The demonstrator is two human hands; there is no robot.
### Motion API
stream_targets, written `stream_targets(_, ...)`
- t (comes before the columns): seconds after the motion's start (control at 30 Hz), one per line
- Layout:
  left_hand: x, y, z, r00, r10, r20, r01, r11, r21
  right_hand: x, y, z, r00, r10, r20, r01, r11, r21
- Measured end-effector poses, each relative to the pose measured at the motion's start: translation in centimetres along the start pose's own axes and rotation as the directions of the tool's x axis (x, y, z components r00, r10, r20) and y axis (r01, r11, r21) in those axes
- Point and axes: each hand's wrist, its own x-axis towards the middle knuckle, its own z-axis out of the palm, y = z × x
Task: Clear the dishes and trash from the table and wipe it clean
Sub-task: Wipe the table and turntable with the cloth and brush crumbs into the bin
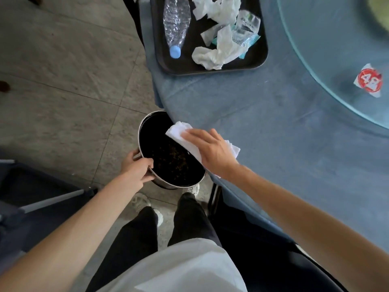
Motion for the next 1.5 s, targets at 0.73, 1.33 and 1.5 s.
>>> stream_targets(0.73, 3.3, -1.8, -2.8, 1.000, -0.002, -0.004, 0.002, 0.999, 0.035, 3.3, -3.4, 4.9, 1.000, 0.021, -0.021, -0.023, 0.996, -0.088)
stream_targets(1.33, 24.5, -13.8, -9.5, 0.990, -0.134, 0.045, 0.138, 0.985, -0.105, 0.1, -3.1, 25.4, 0.919, 0.394, -0.016, -0.392, 0.918, 0.067)
stream_targets(1.5, 32.3, -19.1, -8.7, 0.992, -0.108, 0.060, 0.113, 0.988, -0.102, -1.1, 0.6, 33.8, 0.861, 0.503, 0.072, -0.508, 0.859, 0.069)
